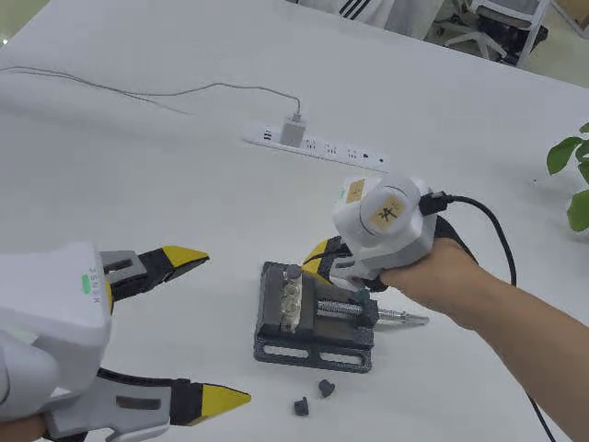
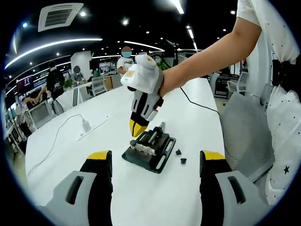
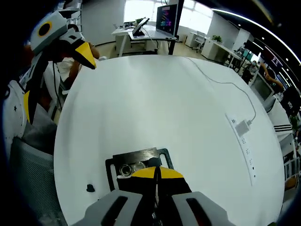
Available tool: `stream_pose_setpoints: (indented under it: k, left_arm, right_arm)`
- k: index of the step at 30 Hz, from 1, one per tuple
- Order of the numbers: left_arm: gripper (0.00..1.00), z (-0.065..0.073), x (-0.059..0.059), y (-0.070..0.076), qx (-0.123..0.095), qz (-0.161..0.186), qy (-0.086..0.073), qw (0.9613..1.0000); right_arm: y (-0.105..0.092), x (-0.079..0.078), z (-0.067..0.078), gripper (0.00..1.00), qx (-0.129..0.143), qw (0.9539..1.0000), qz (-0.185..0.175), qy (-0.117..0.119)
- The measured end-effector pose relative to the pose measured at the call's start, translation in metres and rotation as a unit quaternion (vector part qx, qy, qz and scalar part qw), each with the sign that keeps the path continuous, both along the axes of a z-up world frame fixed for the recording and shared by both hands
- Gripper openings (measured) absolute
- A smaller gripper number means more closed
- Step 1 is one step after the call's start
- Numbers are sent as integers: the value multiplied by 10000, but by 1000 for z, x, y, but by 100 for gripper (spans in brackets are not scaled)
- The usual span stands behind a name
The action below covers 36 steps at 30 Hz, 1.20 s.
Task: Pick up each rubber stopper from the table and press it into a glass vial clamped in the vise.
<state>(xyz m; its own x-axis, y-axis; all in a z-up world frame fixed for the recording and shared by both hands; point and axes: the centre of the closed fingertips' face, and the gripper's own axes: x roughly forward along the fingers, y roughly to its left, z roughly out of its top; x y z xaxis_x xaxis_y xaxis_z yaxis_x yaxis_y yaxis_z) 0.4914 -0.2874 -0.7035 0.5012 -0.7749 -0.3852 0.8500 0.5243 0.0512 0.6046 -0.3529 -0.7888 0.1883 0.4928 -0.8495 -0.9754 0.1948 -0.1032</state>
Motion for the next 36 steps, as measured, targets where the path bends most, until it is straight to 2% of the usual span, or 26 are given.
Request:
stream_pose_setpoints:
  k: [3,6,11,24,32,36]
  left_arm:
    - [75,0,-1,-1,30,-18,3,10000]
    - [75,1,-3,-4,66,-67,-6,10000]
    - [75,2,-4,-6,115,-110,-6,9999]
    - [74,0,-9,-17,305,-325,0,9990]
    - [72,-3,-11,-25,429,-442,55,9981]
    - [71,-8,-14,-30,536,-544,120,9970]
  right_arm:
    - [-2,0,9,0,273,9994,-208,10]
    - [-4,-1,22,0,700,9965,-455,26]
    - [-13,-7,39,0,1076,9922,-628,-8]
    - [-39,-30,70,17,1711,9810,-917,-41]
    - [-58,-45,78,26,1981,9747,-1033,-54]
    - [-69,-53,79,31,2090,9721,-1062,-62]
